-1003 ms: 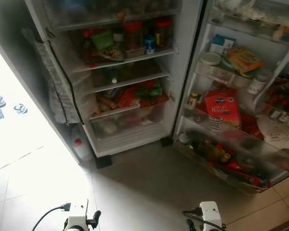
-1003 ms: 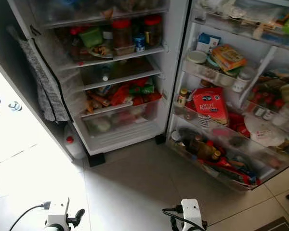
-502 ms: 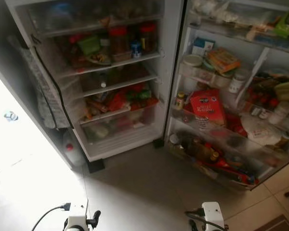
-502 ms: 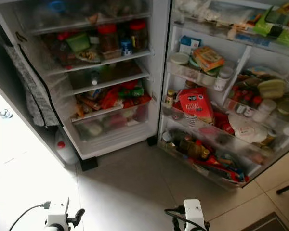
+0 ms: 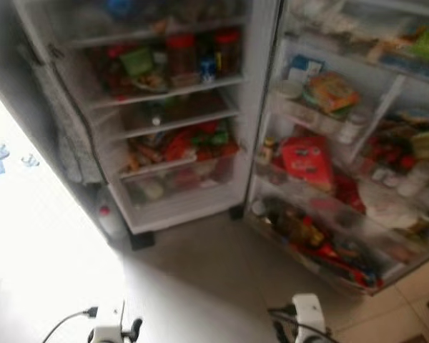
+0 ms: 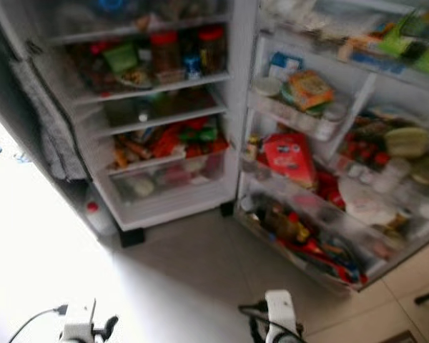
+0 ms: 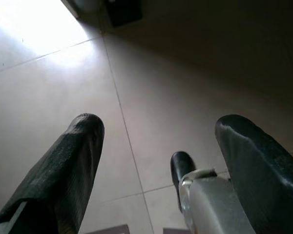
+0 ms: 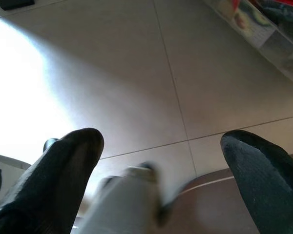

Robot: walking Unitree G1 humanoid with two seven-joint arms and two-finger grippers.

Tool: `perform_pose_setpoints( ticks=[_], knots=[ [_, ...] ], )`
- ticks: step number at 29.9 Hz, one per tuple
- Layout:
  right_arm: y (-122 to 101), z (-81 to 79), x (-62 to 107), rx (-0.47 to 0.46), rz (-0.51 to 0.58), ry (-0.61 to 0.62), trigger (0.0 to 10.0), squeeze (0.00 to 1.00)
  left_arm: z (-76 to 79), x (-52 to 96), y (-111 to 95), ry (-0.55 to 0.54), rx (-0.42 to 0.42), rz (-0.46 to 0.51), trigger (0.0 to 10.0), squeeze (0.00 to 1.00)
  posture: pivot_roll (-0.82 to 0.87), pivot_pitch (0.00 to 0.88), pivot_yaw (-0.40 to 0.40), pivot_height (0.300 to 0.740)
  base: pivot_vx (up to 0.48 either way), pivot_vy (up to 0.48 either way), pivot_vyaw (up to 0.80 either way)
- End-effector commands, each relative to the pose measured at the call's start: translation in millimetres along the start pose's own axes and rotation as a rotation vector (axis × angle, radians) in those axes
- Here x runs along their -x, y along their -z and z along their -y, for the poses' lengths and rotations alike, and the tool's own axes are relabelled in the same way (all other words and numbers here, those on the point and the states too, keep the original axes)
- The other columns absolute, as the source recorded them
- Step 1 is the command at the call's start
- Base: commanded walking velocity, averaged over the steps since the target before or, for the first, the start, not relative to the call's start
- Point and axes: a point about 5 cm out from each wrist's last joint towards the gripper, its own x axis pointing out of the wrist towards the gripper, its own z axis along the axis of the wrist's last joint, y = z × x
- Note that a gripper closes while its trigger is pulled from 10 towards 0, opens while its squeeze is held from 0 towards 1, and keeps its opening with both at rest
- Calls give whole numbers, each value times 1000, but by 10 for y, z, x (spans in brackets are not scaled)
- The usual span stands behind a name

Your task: Restocking fridge

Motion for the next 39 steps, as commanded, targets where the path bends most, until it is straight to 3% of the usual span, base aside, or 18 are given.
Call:
perform_pose_setpoints(
  ticks=[1,13,22,29,34,39],
  knots=[
    [75,70,24,-13,-21,19,10000,0,32,12,45,14,-22,-17,10000,0,-52,68,15,740,0,0,0],
    [81,51,25,-23,-13,10,10000,0,10,3,10,4,-10,-2,10000,0,-52,66,16,740,0,0,0],
    [68,-153,-5,-25,-9,-7,10000,0,26,2,14,10,-9,-6,10000,0,-54,67,18,740,0,0,0],
    [60,-209,-12,-21,-9,-16,10000,0,29,2,10,14,8,0,10000,0,-50,68,18,740,0,0,0],
    [39,-286,-23,-17,-5,-27,10000,0,31,1,5,18,7,1,10000,0,-49,61,18,740,337,0,0],
    [57,-241,-15,-16,-8,-22,10000,0,30,-2,-1,18,5,2,10000,0,-49,58,18,740,345,0,0]
  ],
)
